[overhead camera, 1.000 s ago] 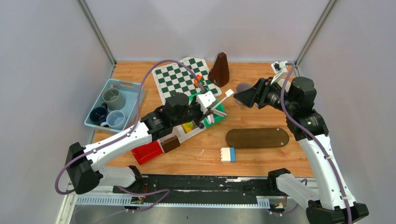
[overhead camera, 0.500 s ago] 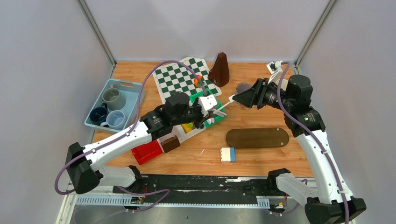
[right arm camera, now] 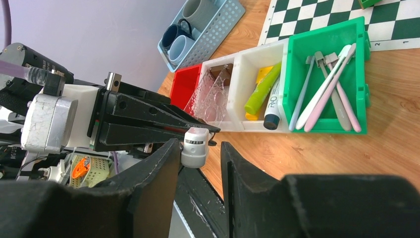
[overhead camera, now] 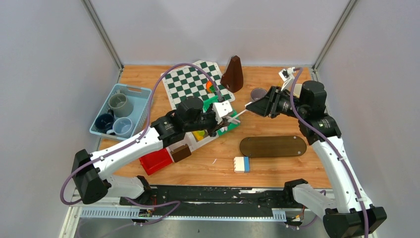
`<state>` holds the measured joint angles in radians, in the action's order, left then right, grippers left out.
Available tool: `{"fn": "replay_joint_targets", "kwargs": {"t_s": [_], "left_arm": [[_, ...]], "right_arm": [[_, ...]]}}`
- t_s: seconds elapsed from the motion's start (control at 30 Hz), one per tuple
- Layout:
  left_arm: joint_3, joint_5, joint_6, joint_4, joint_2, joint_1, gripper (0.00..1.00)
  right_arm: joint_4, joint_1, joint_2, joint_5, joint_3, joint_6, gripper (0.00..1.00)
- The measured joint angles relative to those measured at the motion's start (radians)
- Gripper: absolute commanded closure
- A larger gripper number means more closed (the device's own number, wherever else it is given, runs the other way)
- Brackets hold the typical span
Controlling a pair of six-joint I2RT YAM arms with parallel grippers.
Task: Prepare toiletry sets of a toothbrush and toothpaste on the tray
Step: Place the toothbrush in the toothpaste holder.
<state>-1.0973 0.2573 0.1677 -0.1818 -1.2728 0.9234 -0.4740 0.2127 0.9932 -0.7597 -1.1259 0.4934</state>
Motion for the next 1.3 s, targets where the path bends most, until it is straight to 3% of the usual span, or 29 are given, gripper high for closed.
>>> {"fn": "replay_joint_targets", "kwargs": {"t_s": [0.17, 0.23, 0.3, 0.33, 0.5, 0.7, 0.97, 1.1, 1.3], "left_arm": [[-0.013, 0.001, 0.002, -0.010, -0.007, 0.000, 1.00], [-0.017, 0.002, 0.003, -0.015, -0.008, 0.000, 0.95], [-0.023, 0.000, 0.003, -0.021, -0.008, 0.000, 0.83], [-0.024, -0.001, 0.005, -0.023, -0.008, 0.000, 0.73], [-0.024, -0.007, 0.019, -0.035, -0.008, 0.000, 0.41], [-0.034, -0.064, 0.041, -0.081, -0.007, 0.000, 0.20], [-0.134, -0.229, 0.065, -0.202, 0.038, -0.008, 0.02], [-0.188, -0.333, 0.058, -0.258, 0.073, -0.042, 0.00], [-0.197, -0.455, 0.006, -0.301, 0.137, -0.179, 0.00]], "right_arm": [[0.001, 0.000, 0.000, -0.009, 0.000, 0.005, 0.87], [0.001, 0.000, 0.000, -0.007, 0.000, 0.003, 0.95], [0.001, -0.004, 0.000, -0.007, 0.002, 0.004, 1.00], [0.001, -0.006, -0.001, -0.008, 0.002, 0.006, 1.00], [0.000, -0.021, -0.007, 0.001, 0.006, 0.006, 1.00], [-0.002, -0.059, -0.031, 0.044, 0.008, 0.002, 1.00], [-0.051, -0.125, -0.044, 0.168, 0.008, -0.017, 1.00], [-0.075, -0.167, -0.044, 0.253, 0.008, -0.025, 1.00], [-0.098, -0.260, -0.044, 0.381, 0.008, -0.027, 1.00]]}}
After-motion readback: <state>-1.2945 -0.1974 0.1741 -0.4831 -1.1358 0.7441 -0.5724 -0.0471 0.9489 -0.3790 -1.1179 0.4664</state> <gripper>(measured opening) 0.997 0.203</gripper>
